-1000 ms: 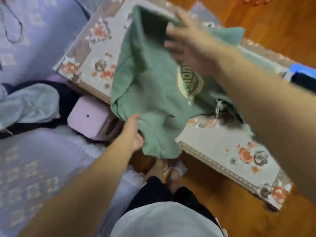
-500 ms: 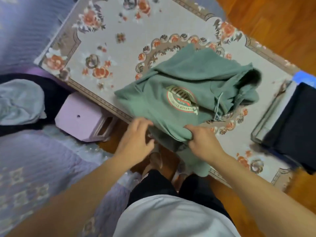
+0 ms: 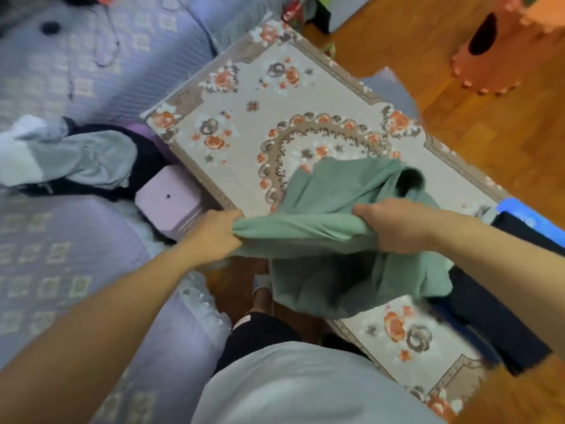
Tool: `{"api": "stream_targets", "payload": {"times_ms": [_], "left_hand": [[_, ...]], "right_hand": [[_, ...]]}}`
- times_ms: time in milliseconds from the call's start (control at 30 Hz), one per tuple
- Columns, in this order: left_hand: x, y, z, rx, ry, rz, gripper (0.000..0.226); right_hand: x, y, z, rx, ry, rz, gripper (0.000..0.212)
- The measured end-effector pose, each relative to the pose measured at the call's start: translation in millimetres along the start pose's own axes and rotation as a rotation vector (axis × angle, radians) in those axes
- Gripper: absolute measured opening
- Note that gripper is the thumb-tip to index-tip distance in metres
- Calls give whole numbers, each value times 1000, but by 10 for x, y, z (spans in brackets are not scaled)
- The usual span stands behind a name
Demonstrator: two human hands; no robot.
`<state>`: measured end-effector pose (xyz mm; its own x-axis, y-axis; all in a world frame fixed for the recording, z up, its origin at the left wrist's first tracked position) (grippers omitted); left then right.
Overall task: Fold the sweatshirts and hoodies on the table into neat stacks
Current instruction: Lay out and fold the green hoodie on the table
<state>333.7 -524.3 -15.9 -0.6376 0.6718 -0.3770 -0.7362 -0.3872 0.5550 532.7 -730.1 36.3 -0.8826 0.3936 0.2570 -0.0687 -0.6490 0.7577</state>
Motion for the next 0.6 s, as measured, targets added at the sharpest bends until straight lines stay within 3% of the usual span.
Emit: {"api": "stream_targets", "payload": {"times_ms": [133,367,500,600], "left_hand": [[-139,556,1159,-394,36,151,22],[-787,1868,3759,-1043,-218,320,34],[-1090,2786,4484,-1235,-370,439,38],[-1219,3017,4446,-1252,-420,453,35]], "right_hand": [[-18,54,1057,-417,279,-123,24],[743,1474,3771,-1251,268,-80,21],[1022,2464,4384,-1571,247,-46,24],[1070,2726,4338,-1695,226,5,27]]}}
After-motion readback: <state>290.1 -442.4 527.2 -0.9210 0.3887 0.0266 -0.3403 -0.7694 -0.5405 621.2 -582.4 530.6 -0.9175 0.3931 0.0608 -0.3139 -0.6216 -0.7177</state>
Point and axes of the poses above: each hand's wrist, its own y-axis away from the middle knuckle, its own z-axis out of the back of the hand, x = y × z, the point moved 10 cm from there along -y, towards the middle knuckle, and after that the axes turned 6 degrees about x, right-handed, at the moved point
